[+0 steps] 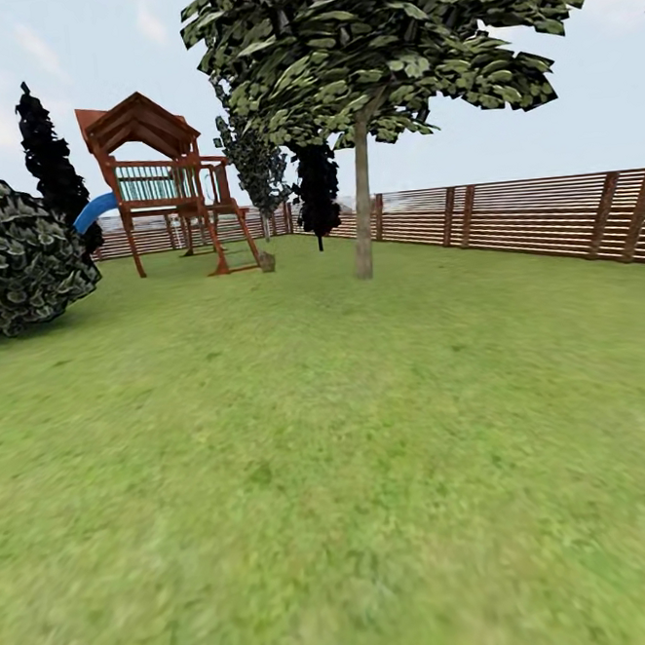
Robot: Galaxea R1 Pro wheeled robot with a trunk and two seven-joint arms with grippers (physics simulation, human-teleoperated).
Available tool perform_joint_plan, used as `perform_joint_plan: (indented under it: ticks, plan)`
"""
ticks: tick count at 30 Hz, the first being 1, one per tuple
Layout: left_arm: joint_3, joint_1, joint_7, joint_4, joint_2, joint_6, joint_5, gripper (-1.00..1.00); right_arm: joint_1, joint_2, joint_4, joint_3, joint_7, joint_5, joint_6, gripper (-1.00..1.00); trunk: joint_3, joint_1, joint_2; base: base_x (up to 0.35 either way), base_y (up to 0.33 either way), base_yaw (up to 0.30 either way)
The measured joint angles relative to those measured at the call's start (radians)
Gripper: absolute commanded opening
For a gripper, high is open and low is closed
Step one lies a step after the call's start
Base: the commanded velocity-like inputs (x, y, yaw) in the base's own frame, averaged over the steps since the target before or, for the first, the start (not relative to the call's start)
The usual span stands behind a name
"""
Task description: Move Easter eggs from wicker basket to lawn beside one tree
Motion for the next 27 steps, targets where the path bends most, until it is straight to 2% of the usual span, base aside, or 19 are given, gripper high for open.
perform_joint_plan:
  ticks: [27]
  plan:
    - [0.0, 0.0, 0.0, 0.0, 0.0, 0.0, 0.0, 1.0, 0.0, 0.0, 0.0, 0.0, 0.0, 0.0, 0.0, 1.0, 0.0, 0.0, 0.0, 0.337, 0.074, 0.0]
